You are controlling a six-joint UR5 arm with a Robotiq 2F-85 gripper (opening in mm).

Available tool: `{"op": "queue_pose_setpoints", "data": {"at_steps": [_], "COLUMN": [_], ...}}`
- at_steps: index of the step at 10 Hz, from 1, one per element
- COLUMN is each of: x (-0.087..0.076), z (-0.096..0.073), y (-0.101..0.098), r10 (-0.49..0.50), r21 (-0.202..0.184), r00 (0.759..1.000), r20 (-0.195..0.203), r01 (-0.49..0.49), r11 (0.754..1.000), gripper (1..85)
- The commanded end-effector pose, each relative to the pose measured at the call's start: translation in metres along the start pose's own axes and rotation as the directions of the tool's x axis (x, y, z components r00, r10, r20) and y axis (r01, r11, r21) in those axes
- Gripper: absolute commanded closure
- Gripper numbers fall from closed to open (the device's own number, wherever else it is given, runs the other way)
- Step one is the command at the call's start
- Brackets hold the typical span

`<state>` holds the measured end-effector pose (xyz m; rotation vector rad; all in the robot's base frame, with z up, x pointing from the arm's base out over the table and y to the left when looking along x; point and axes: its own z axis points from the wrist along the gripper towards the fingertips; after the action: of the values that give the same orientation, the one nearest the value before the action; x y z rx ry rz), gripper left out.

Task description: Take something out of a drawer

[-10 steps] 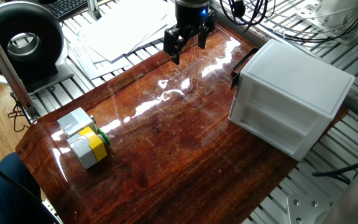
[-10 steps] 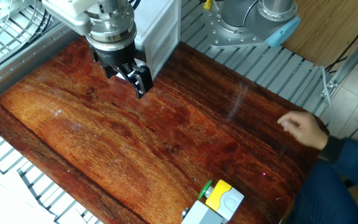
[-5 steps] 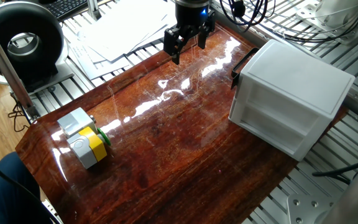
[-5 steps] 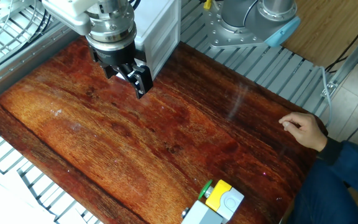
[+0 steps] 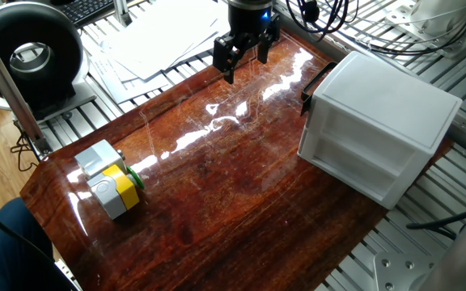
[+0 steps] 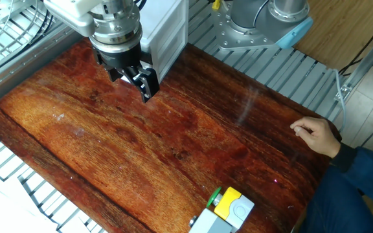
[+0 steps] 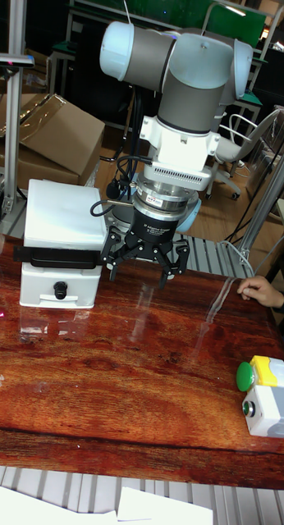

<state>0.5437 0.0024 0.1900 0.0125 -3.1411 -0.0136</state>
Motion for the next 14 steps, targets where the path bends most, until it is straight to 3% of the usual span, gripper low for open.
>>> {"op": "queue_pose_setpoints", "data": {"at_steps": [1, 3, 11, 14], "x": [0.035, 0.035, 0.036, 0.036], "z": [-0.003, -0.001, -0.003, -0.007], "y": [-0.012, -0.013, -0.015, -0.025], "r10": [0.048, 0.055, 0.040, -0.038], "r21": [0.061, 0.078, 0.087, 0.095], "r00": [0.990, 0.990, 0.990, 0.988], "r20": [-0.132, -0.129, -0.137, -0.148], "r01": [-0.040, -0.045, -0.028, 0.052], "r11": [0.997, 0.996, 0.996, 0.994], "gripper": [84.7, 84.7, 84.7, 84.7]}}
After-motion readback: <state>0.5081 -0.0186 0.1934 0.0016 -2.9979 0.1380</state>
